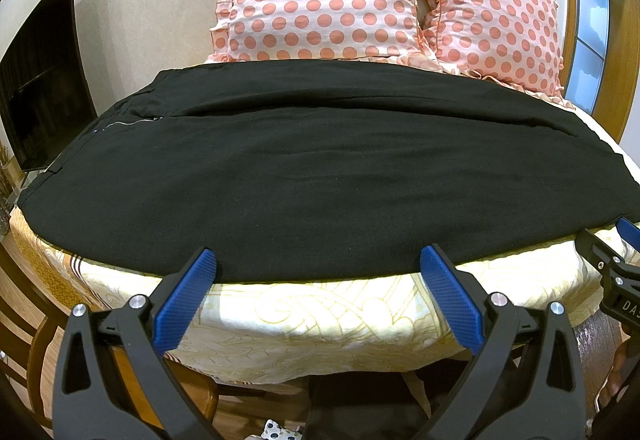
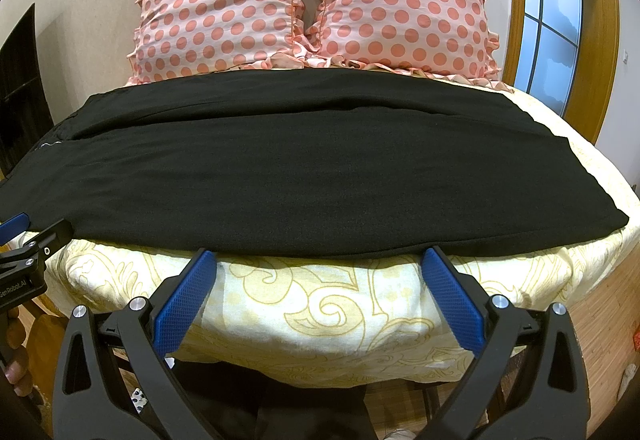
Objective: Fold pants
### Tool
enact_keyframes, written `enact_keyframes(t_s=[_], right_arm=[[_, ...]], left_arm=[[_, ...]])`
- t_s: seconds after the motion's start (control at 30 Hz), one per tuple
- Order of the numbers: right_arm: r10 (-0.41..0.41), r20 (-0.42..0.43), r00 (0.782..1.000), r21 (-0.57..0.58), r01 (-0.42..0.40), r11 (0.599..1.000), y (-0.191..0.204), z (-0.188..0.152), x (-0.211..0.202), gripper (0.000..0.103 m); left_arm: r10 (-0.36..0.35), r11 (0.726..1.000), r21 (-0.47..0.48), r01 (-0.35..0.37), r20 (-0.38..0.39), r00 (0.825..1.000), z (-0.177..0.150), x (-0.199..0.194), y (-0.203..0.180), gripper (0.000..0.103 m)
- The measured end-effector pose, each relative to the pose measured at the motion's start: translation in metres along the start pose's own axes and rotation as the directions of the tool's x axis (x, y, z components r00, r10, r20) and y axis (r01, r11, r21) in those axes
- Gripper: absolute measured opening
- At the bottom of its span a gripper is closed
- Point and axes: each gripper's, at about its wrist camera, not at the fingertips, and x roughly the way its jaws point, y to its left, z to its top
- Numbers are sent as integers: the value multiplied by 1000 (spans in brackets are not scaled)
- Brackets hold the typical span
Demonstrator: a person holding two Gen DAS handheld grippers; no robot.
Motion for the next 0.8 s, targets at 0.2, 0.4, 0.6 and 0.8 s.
enact_keyframes(t_s=[0.2, 0.4, 0.6, 0.8], right_arm=[[0, 0, 1000, 0, 0, 1000, 0, 0, 1, 102], [17, -7, 1000, -16, -17, 1000, -1, -4, 5, 102], [87, -43, 995, -61, -89, 994, -3, -3, 4, 102], [234, -80, 969, -49, -238, 970, -19, 7, -6, 102]], left_arm=[[-1, 1000, 1, 1, -1, 1000, 0, 0, 0, 101], [-3, 1000, 1, 3, -23, 1000, 3, 2, -1, 101], [-2, 1000, 7, 3, -54, 999, 5, 2, 0, 101], [-79, 997, -1, 79, -76, 994, 11, -7, 7, 101]])
